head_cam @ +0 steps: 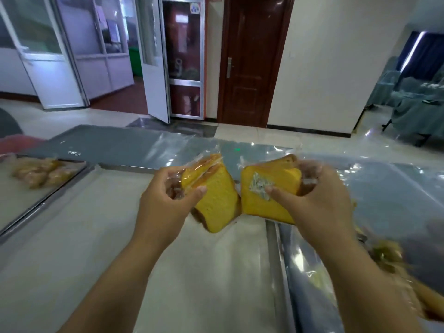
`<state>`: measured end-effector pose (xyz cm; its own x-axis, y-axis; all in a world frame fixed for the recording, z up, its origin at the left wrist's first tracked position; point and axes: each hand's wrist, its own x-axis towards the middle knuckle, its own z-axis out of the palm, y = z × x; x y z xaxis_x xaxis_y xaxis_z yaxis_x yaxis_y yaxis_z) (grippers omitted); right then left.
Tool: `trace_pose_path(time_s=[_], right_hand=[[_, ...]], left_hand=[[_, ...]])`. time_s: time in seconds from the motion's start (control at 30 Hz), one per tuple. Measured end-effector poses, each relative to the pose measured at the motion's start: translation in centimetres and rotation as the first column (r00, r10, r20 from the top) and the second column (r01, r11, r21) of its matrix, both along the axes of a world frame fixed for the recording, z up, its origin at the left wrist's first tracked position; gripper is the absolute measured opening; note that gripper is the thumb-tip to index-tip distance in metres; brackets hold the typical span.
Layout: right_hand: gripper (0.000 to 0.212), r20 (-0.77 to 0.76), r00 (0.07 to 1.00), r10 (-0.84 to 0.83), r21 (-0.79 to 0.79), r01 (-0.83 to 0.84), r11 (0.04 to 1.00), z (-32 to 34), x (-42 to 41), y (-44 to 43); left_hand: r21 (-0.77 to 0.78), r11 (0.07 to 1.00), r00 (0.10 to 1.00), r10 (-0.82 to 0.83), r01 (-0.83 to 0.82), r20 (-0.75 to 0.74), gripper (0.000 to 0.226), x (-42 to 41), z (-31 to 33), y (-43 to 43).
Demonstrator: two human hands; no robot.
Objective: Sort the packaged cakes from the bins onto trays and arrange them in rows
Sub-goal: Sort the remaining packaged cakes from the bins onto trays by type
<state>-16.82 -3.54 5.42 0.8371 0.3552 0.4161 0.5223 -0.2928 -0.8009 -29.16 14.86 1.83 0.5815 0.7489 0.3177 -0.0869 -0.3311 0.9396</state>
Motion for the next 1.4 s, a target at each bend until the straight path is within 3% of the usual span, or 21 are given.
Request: trace_pose_path(time_s=[0.23,0.47,0.6,0.77,0.9,0.97,1.03,1.1,1.2,1.3,1.4], right_hand=[[0.039,-0.214,0.969,0.124,-0.144,-0.157,0.977,-6.6,-6.0,8.1],[0.044,-0.476,0.864,0.163,-0.194,-0.283,0.939,-11.6,-6.2,16.2],[0.042,-0.578,0.774,0.258,-0.090,-0.374,0.923,-13.1,-5.4,22.3],[0.036,-0.743,0.565,0.360,0.004,-0.534,0.846,-15.1,-6.3,29.8],[0.047,-0.872,0.450,0.194,-0.158,-0.632,0.759,-18.2,-6.9,34.2],[0.042,-0.878,0.465,0.115,-0.286,-0.702,0.653,-19.3,-7.2,35.7],[0.045,-0.833,0.551,0.045,-0.429,-0.696,0.577,-19.7,-7.4,36.8],[0.068,-0.785,0.618,-0.053,-0.507,-0.591,0.627,-20.0,-7.6,37.9],[0.092,-0.787,0.607,-0.108,-0.462,-0.465,0.755,-20.1,-7.4,38.1],[0.090,-0.855,0.512,-0.080,-0.311,-0.383,0.870,-20.7,-7.1,36.7],[0.079,-0.897,0.442,-0.018,-0.128,-0.221,0.967,-21.2,-8.2,35.4]], left_hand=[[-0.083,0.994,0.982,0.057,-0.072,-0.179,0.032,-7.4,-6.5,6.6],[-0.142,0.966,0.922,0.153,-0.215,-0.356,0.033,-10.1,-11.9,13.9],[-0.110,0.948,0.868,0.221,-0.297,-0.444,0.038,-11.3,-12.7,18.7],[-0.056,0.928,0.782,0.277,-0.369,-0.558,0.037,-13.7,-13.3,25.0],[-0.035,0.942,0.691,0.218,-0.333,-0.689,0.036,-14.9,-14.7,30.0],[-0.002,0.965,0.636,0.172,-0.263,-0.752,0.040,-14.5,-15.5,32.2],[0.033,0.979,0.605,0.151,-0.202,-0.782,0.049,-13.4,-15.7,33.5],[0.048,0.993,0.589,0.104,-0.111,-0.802,0.057,-11.9,-16.1,34.5],[0.015,0.999,0.547,-0.011,0.043,-0.837,0.076,-9.9,-17.3,35.1],[-0.068,0.989,0.534,-0.129,0.133,-0.836,0.091,-9.5,-17.9,35.2],[-0.236,0.951,0.589,-0.308,0.198,-0.747,0.090,-10.2,-17.5,35.9]])
